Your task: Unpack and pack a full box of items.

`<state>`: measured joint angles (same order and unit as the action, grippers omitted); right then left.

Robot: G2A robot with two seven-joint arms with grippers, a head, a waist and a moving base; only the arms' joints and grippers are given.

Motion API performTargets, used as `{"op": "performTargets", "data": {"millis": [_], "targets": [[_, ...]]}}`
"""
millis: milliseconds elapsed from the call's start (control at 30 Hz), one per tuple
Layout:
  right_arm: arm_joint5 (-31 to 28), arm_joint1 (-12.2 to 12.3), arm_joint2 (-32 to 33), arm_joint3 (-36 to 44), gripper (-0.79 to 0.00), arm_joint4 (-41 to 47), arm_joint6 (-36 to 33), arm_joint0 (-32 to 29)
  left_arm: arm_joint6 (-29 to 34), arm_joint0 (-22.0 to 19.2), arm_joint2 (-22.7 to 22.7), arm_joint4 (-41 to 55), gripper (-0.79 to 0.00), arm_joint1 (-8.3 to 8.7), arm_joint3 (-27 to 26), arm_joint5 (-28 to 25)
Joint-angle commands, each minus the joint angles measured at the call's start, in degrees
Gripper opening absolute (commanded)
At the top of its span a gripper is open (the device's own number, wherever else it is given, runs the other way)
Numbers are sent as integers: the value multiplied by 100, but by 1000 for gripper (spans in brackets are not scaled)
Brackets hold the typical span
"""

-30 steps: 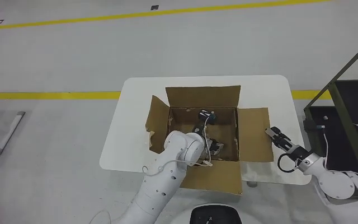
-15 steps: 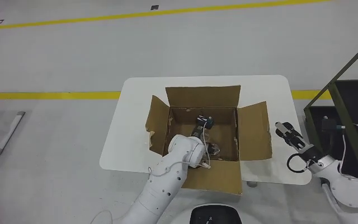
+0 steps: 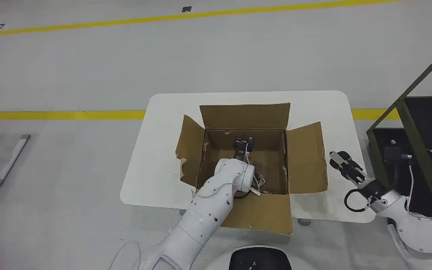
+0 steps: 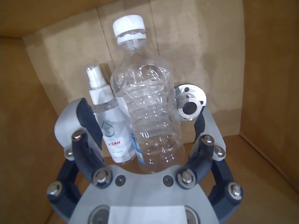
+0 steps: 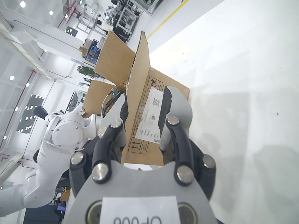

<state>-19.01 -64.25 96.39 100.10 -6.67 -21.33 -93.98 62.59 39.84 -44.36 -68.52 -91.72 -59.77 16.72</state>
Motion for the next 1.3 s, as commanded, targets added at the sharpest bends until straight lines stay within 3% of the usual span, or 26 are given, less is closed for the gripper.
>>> {"op": "performTargets", "data": {"millis": [0, 133, 233, 267, 333, 367, 533, 600, 700, 767, 933, 1133, 1267], "targets": [[1, 0, -6, 0, -483, 1, -18, 12, -39, -45, -8, 136, 0, -49, 145, 57], [-1, -2, -20, 0, -511, 7, -25, 32, -92, -93, 34, 125, 0, -105, 307, 54], [6, -8, -61, 15, -511, 39, -24, 51, -110, -127, 38, 118, -55, -135, 391, 30], [-31, -11, -82, 40, -508, 74, -27, 63, -111, -139, 49, 100, -175, -143, 413, -1], [-93, -13, -105, 55, -489, 78, -33, 74, -112, -156, 57, 76, -305, -160, 446, -33], [-93, -14, -119, 59, -477, 73, -38, 80, -111, -159, 60, 68, -409, -168, 459, -38], [-79, -18, -178, 117, -456, 61, -73, 115, -99, -167, 55, 26, -554, -203, 479, -47], [-68, -18, -201, 138, -456, 55, -108, 132, -82, -170, 44, -20, -693, -208, 449, -47], [-40, -17, -250, 134, -453, 42, -192, 168, -39, -148, 17, -89, -683, -208, 397, -50], [21, -15, -287, 123, -453, 25, -273, 210, -32, -120, -9, -119, -785, -207, 389, -56], [106, -14, -362, 108, -468, 14, -379, 295, -58, -76, -75, -225, -785, -203, 294, -50], [214, -8, -392, 114, -677, 1, -486, 342, 46, 15, -199, -322, -785, -178, -14, -79], [246, -4, -405, 104, -742, -5, -520, 369, 135, 117, -269, -449, -785, -151, -280, -109]]}}
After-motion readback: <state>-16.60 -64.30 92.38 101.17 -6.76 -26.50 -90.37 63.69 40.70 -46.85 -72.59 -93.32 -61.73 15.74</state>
